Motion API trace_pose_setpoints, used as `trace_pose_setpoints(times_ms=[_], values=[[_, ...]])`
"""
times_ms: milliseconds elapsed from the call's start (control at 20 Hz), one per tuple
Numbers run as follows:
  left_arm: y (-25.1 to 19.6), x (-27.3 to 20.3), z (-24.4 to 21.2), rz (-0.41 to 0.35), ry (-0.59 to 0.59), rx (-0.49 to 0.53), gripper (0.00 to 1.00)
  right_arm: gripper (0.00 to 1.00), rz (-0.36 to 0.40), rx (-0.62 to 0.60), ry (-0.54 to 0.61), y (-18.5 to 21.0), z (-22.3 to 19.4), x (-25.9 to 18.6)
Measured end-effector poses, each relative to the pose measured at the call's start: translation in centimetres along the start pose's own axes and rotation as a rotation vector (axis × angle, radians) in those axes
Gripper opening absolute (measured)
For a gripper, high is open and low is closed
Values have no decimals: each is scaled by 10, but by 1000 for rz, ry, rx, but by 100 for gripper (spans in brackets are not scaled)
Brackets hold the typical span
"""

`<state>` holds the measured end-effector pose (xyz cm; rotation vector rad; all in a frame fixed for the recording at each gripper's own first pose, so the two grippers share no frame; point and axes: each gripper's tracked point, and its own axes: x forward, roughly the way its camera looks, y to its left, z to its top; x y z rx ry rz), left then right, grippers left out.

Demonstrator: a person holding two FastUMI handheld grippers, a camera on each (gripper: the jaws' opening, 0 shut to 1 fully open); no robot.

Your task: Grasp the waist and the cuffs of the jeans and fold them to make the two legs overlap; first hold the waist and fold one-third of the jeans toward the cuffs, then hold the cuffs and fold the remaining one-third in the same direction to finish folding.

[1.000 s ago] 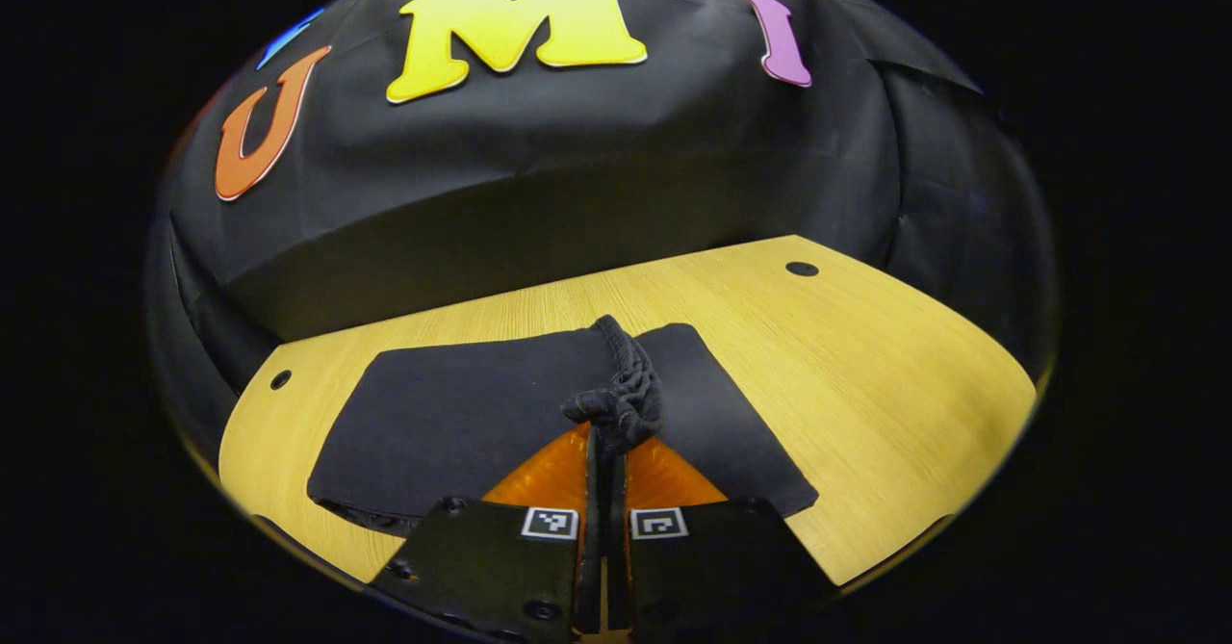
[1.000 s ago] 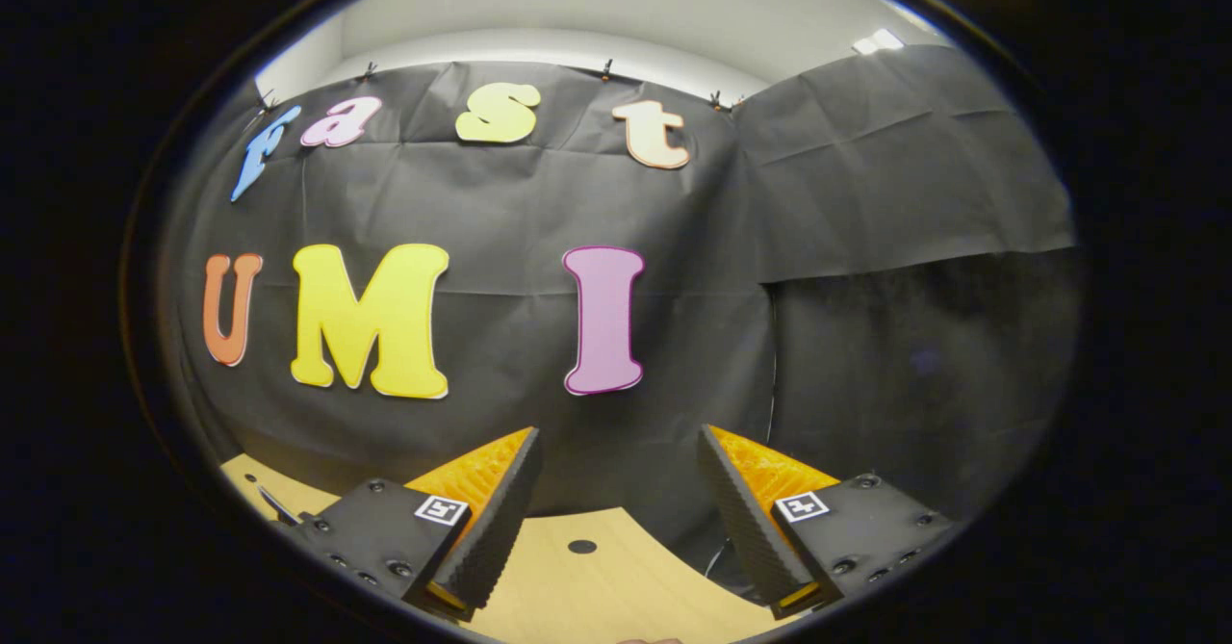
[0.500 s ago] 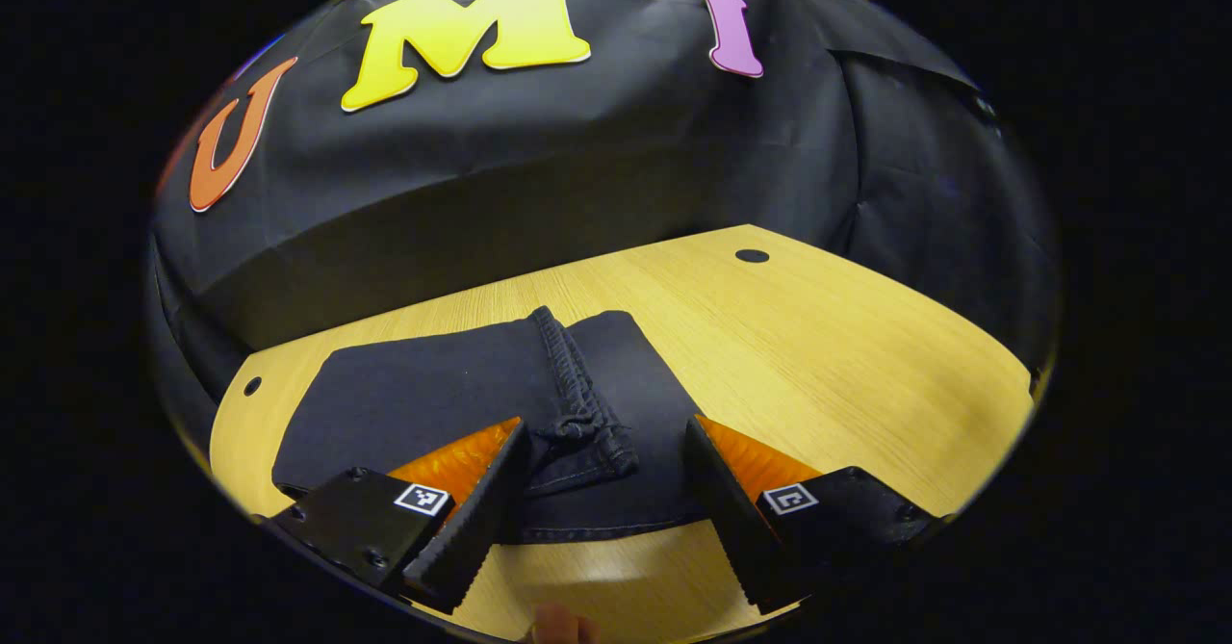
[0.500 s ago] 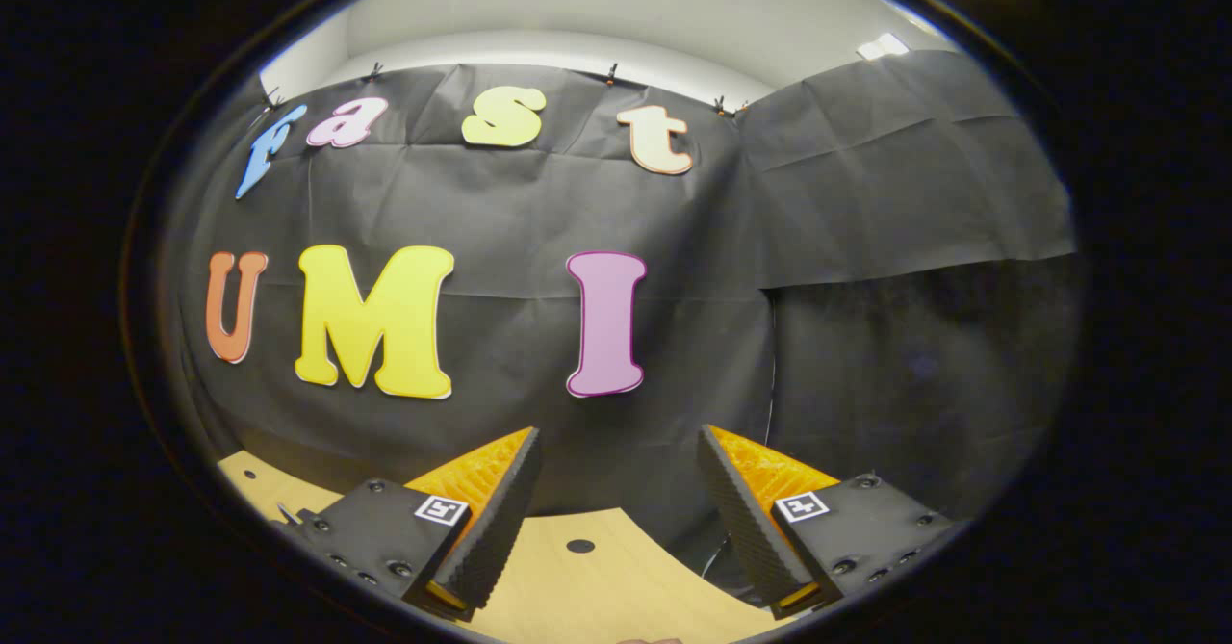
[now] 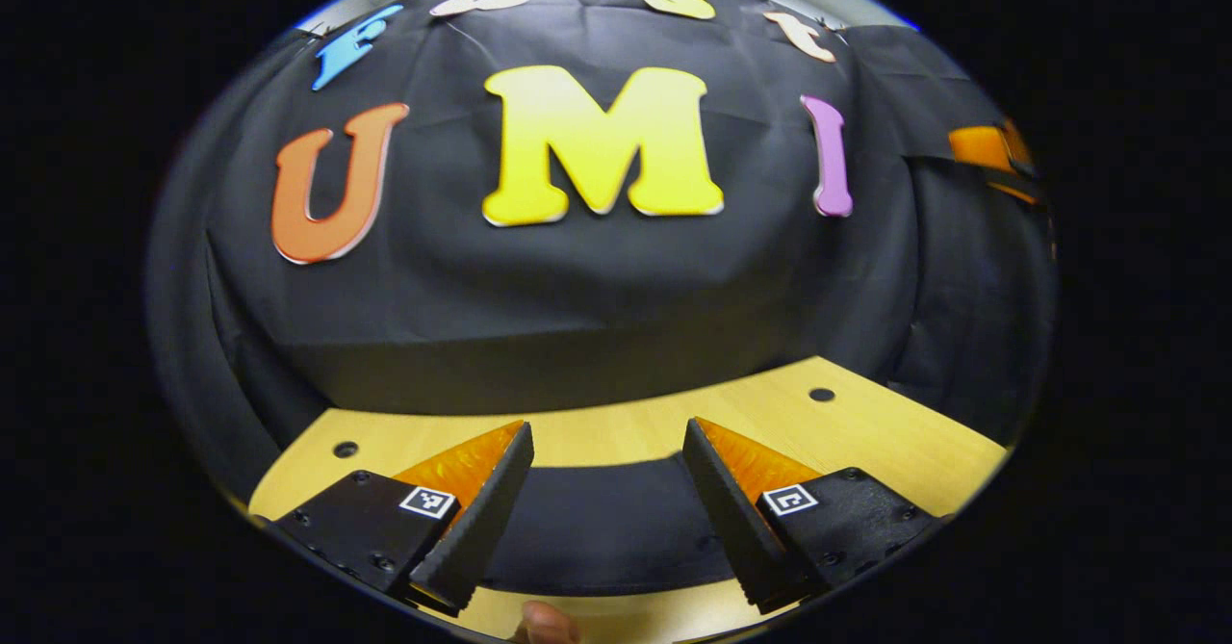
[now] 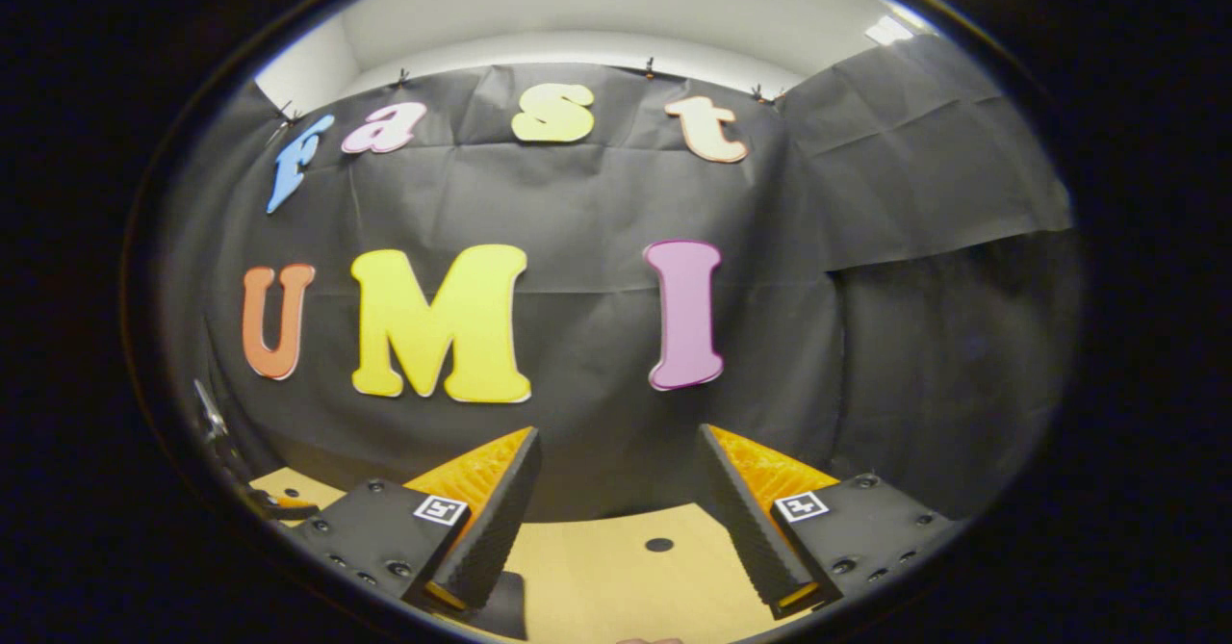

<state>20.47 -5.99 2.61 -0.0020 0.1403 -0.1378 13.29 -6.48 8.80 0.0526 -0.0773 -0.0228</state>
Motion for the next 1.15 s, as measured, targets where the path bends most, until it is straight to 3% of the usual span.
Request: trace_pose_setpoints(times_ms=[50,250,600,650,800,1150], values=[[19,-6,11,26,-20,-9,100,96,26,4,6,16,-4,3],[80,-32,38,138,-66,-5,100,96,135,11,56,80,-34,4],[140,-83,48,275,-91,1,99,100,272,4,147,158,-84,-12],[142,-89,49,282,-88,-3,99,96,280,5,164,163,-93,-15],[147,-101,45,297,-89,-1,99,100,310,-14,225,173,-118,-28],[141,-100,39,270,-77,10,99,100,292,-25,226,166,-120,-30]])
